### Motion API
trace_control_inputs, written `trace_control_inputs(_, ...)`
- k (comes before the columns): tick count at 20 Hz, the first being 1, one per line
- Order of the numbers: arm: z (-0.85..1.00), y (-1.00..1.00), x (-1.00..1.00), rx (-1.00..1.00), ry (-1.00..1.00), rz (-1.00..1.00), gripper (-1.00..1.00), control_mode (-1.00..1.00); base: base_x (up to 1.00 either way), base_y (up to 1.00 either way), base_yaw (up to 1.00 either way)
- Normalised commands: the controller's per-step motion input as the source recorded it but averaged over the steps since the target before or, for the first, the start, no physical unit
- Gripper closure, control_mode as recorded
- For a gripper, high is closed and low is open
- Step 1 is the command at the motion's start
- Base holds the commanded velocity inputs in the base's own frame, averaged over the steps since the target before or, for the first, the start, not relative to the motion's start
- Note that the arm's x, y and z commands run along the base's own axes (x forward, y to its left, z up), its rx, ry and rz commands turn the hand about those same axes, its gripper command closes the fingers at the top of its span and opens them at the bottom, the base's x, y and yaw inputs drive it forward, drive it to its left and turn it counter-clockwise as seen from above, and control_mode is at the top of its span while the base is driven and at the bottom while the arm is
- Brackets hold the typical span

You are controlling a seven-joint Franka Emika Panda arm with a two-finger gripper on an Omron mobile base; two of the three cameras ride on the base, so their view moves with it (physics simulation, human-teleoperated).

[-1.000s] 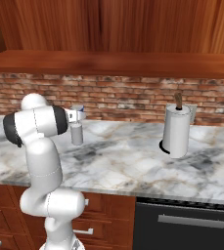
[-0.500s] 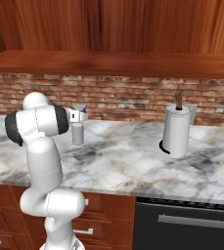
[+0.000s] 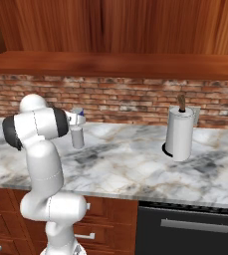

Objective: Move the cutting board and knife to the sink. Then move spray from the cabinet to the counter.

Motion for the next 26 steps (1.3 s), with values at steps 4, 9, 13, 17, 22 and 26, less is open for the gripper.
trace_control_inputs(4,-0.12,0.16,-0.31,0.00,0.01,0.00,-1.00,-1.00,0.00,0.00,0.00)
trace_control_inputs(9,0.00,0.03,-0.15,0.00,0.00,0.00,-1.00,-1.00,0.00,0.00,0.00)
trace_control_inputs(13,0.00,0.06,-0.25,0.00,0.00,0.00,-1.00,-1.00,0.00,0.00,0.00)
trace_control_inputs(17,0.00,0.01,-0.13,0.00,-0.04,0.00,-1.00,-1.00,0.00,0.00,0.00)
trace_control_inputs(22,0.05,0.00,-0.34,0.00,-0.02,0.00,-1.00,-1.00,0.00,0.00,0.00)
trace_control_inputs(26,0.02,0.00,-0.48,0.00,0.00,-0.01,-1.00,-1.00,0.00,0.00,0.00)
